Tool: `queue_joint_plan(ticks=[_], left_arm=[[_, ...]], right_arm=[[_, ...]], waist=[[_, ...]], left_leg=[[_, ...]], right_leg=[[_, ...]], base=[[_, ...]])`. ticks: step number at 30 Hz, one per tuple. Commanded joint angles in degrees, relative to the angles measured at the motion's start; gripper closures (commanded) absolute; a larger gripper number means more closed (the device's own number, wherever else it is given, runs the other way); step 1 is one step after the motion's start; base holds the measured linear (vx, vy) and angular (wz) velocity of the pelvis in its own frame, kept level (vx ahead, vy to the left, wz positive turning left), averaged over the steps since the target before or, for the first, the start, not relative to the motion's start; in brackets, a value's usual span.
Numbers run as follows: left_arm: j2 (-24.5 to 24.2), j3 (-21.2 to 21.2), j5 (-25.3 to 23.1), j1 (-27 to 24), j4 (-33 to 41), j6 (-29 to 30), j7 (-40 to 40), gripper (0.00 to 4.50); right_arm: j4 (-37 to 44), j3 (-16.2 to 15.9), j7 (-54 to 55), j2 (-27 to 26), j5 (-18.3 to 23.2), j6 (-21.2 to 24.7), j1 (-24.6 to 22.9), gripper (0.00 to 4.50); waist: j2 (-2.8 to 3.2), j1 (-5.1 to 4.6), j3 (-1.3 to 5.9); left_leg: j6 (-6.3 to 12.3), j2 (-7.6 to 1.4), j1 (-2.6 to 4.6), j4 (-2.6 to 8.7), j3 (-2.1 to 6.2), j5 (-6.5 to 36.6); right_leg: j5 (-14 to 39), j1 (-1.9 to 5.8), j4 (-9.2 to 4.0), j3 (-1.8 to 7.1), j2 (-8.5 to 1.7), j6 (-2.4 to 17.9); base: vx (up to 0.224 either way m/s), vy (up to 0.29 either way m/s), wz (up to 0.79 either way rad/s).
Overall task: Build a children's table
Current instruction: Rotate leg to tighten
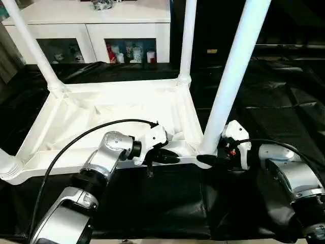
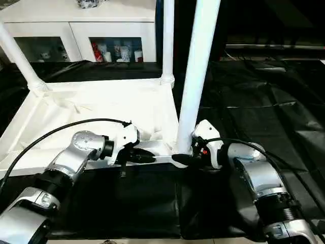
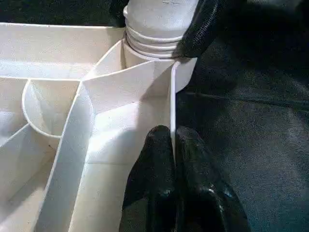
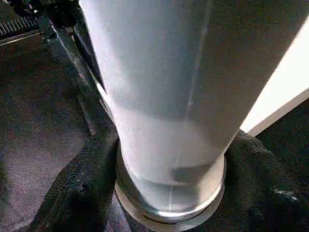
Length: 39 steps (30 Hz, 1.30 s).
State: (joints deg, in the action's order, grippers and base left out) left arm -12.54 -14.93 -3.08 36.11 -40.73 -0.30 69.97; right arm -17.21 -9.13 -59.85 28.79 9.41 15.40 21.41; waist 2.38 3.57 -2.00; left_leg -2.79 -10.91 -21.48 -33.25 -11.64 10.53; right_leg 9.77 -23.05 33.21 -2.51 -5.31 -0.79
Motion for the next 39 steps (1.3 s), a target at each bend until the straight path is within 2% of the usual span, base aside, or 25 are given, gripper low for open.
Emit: queue_joint_plan(ticks=[1,3,5,7,9,10,11,12,13,15,17,19,21,24,25,27,29,31,32,33,34,37,38,39], left_arm=[[0.7,0.9,3.4,-1.1,1.0,-0.1,1.6,4.5],[0.7,0.7,2.7,-1.1,0.7,-0.2,0.6,4.5],[1.5,0.6,0.5,-0.3,-1.2,-0.9,-4.4,4.5],[2.8,0.7,-2.7,1.3,-4.8,-1.2,-13.3,4.5],[4.2,1.3,-3.2,2.1,-6.6,-0.5,-17.5,4.5],[5.3,1.4,-3.6,2.5,-7.3,0.4,-19.9,4.5],[6.2,1.4,-3.8,2.8,-7.7,1.2,-21.7,4.5],[7.4,1.3,-4.1,3.1,-8.0,2.2,-23.3,4.5],[9.2,1.2,-4.1,3.4,-8.3,3.1,-25.1,4.5],[11.9,0.8,-4.2,3.9,-8.7,4.2,-27.4,4.5],[13.0,0.4,-4.3,4.4,-9.3,3.4,-27.9,4.5],[13.6,0.4,-4.2,5.0,-10.2,2.4,-27.5,4.5],[13.6,0.4,-4.1,5.1,-10.4,2.3,-27.4,4.5],[10.7,1.1,-4.0,5.5,-10.7,2.3,-25.6,4.5],[10.0,1.3,-4.1,5.5,-10.7,2.1,-25.0,4.5],[9.4,1.3,-4.1,5.3,-10.4,1.8,-24.1,4.5],[6.7,1.4,-2.9,4.5,-9.1,-0.7,-18.3,4.5],[4.9,1.5,-1.9,3.8,-8.0,-1.7,-14.4,4.5],[4.9,1.5,-1.9,3.8,-8.0,-1.7,-14.4,4.5],[3.6,1.5,-1.2,3.3,-7.1,-2.4,-11.4,4.5],[2.7,1.2,-0.7,2.8,-6.2,-2.8,-9.1,4.5],[1.7,1.1,1.0,2.0,-4.4,-2.2,-5.1,4.5],[1.3,1.2,2.1,1.6,-3.3,-1.4,-3.2,4.5],[1.2,1.3,2.6,1.5,-2.8,-1.1,-2.6,4.5]], right_arm=[[-0.7,-0.1,0.5,-0.5,0.3,-0.4,0.0,1.76],[-1.7,0.4,2.7,-1.6,-0.1,-0.4,0.0,1.79],[-4.8,1.9,9.3,-4.0,-1.6,-1.1,0.6,1.8],[-8.9,4.5,18.6,-7.5,-2.7,-1.3,1.6,1.81],[-11.2,6.6,24.1,-10.2,-2.2,-0.1,2.1,1.81],[-12.7,7.9,28.8,-12.2,-2.3,0.6,2.5,1.81],[-13.7,8.7,32.1,-13.7,-2.3,1.0,2.9,1.81],[-14.3,8.8,34.8,-15.3,-2.8,0.6,3.2,1.81],[-15.3,8.8,38.6,-17.4,-3.5,0.7,4.1,1.81],[-16.7,8.3,42.3,-20.5,-4.2,0.0,5.5,1.81],[-16.9,7.4,42.0,-22.0,-4.5,-1.1,6.3,1.81],[-17.0,6.6,39.3,-22.5,-4.4,-4.0,7.1,1.81],[-17.1,6.5,38.9,-22.5,-4.4,-4.4,7.2,1.26],[-15.4,6.0,31.9,-19.2,-3.4,-6.6,7.3,1.02],[-15.2,6.4,31.1,-18.4,-3.2,-6.8,7.3,0.84],[-14.7,6.4,29.8,-17.4,-3.0,-6.7,7.3,0.75],[-11.5,5.0,21.6,-11.8,-2.6,-5.8,6.4,0.57],[-9.0,3.8,15.1,-7.4,-2.4,-5.6,5.2,0.57],[-9.0,3.8,15.1,-7.4,-2.4,-5.6,5.2,0.57],[-7.4,3.2,10.7,-4.7,-2.2,-5.8,4.2,0.57],[-6.4,3.0,7.9,-2.9,-2.0,-6.0,3.5,0.57],[-5.1,2.9,4.7,-1.0,-1.5,-5.6,2.7,0.57],[-4.4,2.5,2.8,-0.1,-1.3,-5.3,2.3,0.57],[-4.1,2.2,1.9,0.3,-1.2,-5.1,2.1,0.57]], waist=[[-1.58,0.22,3.19],[-1.49,0.09,3.1],[-1.41,-0.18,3.08],[-1.31,-0.77,2.94],[-1.43,-1.31,2.86],[-1.24,-1.6,2.72],[-1.31,-1.67,2.78],[-1.43,-1.72,2.69],[-1.18,-1.71,2.69],[-1.27,-2.07,2.63],[-1.4,-1.95,2.65],[-1.49,-1.82,2.71],[-1.51,-1.77,2.7],[-1.42,-1.69,2.75],[-1.41,-1.58,2.91],[-1.46,-1.54,2.93],[-1.49,-1.35,3.01],[-1.54,-0.98,3.0],[-1.54,-0.98,3.0],[-1.46,-0.86,3.15],[-1.45,-0.76,3.17],[-1.47,-0.42,3.38],[-1.47,-0.42,3.38],[-1.51,-0.26,3.39]], left_leg=[[5.66,-2.25,0.61,3.38,0.8,9.7],[5.23,-2.2,0.55,3.45,0.82,10.2],[4.63,-2.18,0.61,3.52,0.87,10.9],[3.48,-1.96,0.61,3.69,0.99,12.6],[1.43,-1.87,1.05,3.96,1.22,15.6],[0.89,-1.91,1.06,4.16,1.32,16.6],[0.8,-1.92,1.0,4.23,1.44,16.8],[0.78,-1.96,1.16,4.22,1.3,17.5],[0.69,-1.88,1.28,4.2,1.32,17.9],[0.04,-1.73,1.06,4.39,1.48,18.7],[0.25,-1.77,1.3,4.34,1.47,19.5],[1.07,-1.64,1.13,4.26,1.38,19.2],[1.58,-1.62,0.94,4.26,1.35,18.3],[2.09,-1.7,0.94,4.23,1.36,18.3],[2.68,-1.77,0.74,4.13,1.31,16.9],[3.05,-1.81,0.69,4.09,1.24,15.8],[3.56,-1.73,0.63,4.0,1.25,14.8],[5.21,-1.97,0.54,3.76,1.1,13.6],[5.21,-1.97,0.54,3.76,1.1,13.6],[5.65,-1.93,0.32,3.63,1.1,12.5],[5.93,-2.14,0.5,3.5,0.94,11.5],[6.89,-2.32,0.29,3.27,0.88,8.6],[6.89,-2.32,0.29,3.27,0.88,8.6],[7.42,-2.39,0.44,3.18,0.79,8.5]], right_leg=[[12.2,2.54,-3.28,1.49,-2.76,14.4],[13.1,2.51,-3.4,1.48,-2.75,14.2],[14.0,2.39,-3.53,1.51,-2.79,13.9],[16.6,2.2,-3.89,1.45,-2.75,13.2],[21.4,2.03,-4.41,1.41,-2.71,11.8],[22.1,1.91,-4.56,1.48,-2.68,11.5],[22.1,2.08,-4.55,1.4,-2.68,11.3],[22.1,1.79,-4.68,1.52,-2.63,11.1],[22.5,1.67,-4.76,1.56,-2.67,11.1],[24.5,1.73,-4.92,1.47,-2.72,10.2],[25.1,1.64,-5.21,1.51,-2.74,9.6],[24.7,1.67,-5.3,1.58,-2.79,9.3],[23.8,1.8,-5.2,1.6,-2.77,9.4],[23.7,1.92,-5.16,1.51,-2.77,9.6],[20.9,2.07,-4.87,1.6,-2.76,10.4],[18.7,2.1,-4.61,1.57,-2.73,11.3],[17.5,2.42,-4.49,1.45,-2.73,11.7],[15.0,2.64,-4.16,1.53,-2.77,12.4],[15.0,2.64,-4.16,1.53,-2.77,12.4],[14.5,2.81,-3.92,1.34,-2.82,12.8],[13.0,2.61,-3.81,1.41,-2.78,13.4],[7.7,2.83,-2.92,1.31,-2.72,15.6],[7.7,2.83,-2.92,1.31,-2.72,15.6],[6.5,2.72,-2.75,1.29,-2.66,16.5]], base=[[0.0,0.0,0.0],[0.0,0.0,0.0],[0.0,0.0,0.0],[0.0,0.0,0.0],[0.0,0.0,0.0],[0.0,0.0,0.0],[0.0,0.0,0.0],[0.0,0.0,0.0],[0.0,0.0,0.0],[0.0,0.0,0.0],[0.0,0.0,0.0],[0.0,0.0,0.0],[0.0,0.0,0.0],[0.0,0.0,0.0],[0.0,0.0,0.0],[0.0,0.0,0.0],[0.0,0.0,0.0],[0.0,0.0,0.0],[0.0,0.0,0.0],[0.0,0.0,0.0],[0.0,0.0,0.0],[0.0,0.0,0.0],[0.0,0.0,0.0],[0.0,0.0,0.0]])
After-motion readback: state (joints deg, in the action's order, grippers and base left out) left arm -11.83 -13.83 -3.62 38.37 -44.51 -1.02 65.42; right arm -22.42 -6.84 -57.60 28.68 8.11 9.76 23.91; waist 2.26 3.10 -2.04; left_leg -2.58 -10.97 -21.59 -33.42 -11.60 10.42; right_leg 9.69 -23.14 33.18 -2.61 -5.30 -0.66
